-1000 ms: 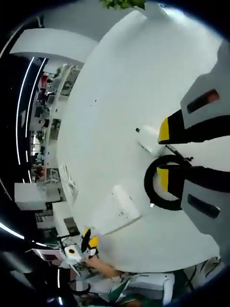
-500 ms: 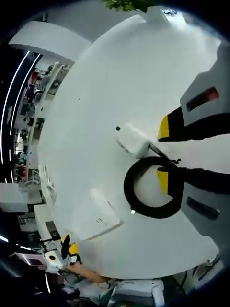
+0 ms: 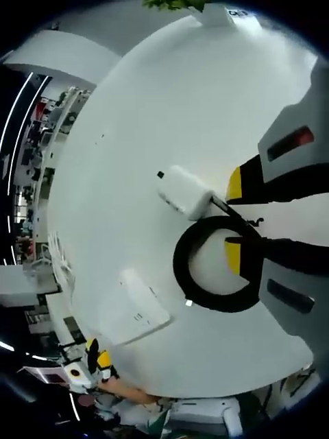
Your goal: Straighten the power strip on the desk, plug the charger into it
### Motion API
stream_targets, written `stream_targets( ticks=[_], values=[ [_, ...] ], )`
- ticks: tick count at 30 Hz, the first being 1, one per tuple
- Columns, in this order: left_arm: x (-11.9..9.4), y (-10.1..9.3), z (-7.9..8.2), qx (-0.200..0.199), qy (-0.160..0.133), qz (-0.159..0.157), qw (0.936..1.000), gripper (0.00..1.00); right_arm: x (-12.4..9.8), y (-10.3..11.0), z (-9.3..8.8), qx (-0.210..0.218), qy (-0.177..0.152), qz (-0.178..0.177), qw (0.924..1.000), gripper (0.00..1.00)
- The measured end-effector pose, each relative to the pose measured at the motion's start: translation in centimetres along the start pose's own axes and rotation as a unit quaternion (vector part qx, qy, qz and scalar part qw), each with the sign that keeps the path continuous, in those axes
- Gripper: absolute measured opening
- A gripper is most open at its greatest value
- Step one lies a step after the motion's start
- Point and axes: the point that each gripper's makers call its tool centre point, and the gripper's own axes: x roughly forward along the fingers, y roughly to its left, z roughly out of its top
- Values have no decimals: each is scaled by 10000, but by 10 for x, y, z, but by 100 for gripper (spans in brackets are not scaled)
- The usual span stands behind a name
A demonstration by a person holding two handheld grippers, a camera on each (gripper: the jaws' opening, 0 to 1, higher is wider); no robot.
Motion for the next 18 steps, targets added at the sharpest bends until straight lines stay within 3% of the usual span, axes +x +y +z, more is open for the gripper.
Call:
stream_targets(
  ticks=[18],
  values=[
    [1, -3, -1, 13, 18, -39, 10000, 22, 10, -3, 9, -250, 3, -216, 9995, 12]
  ],
)
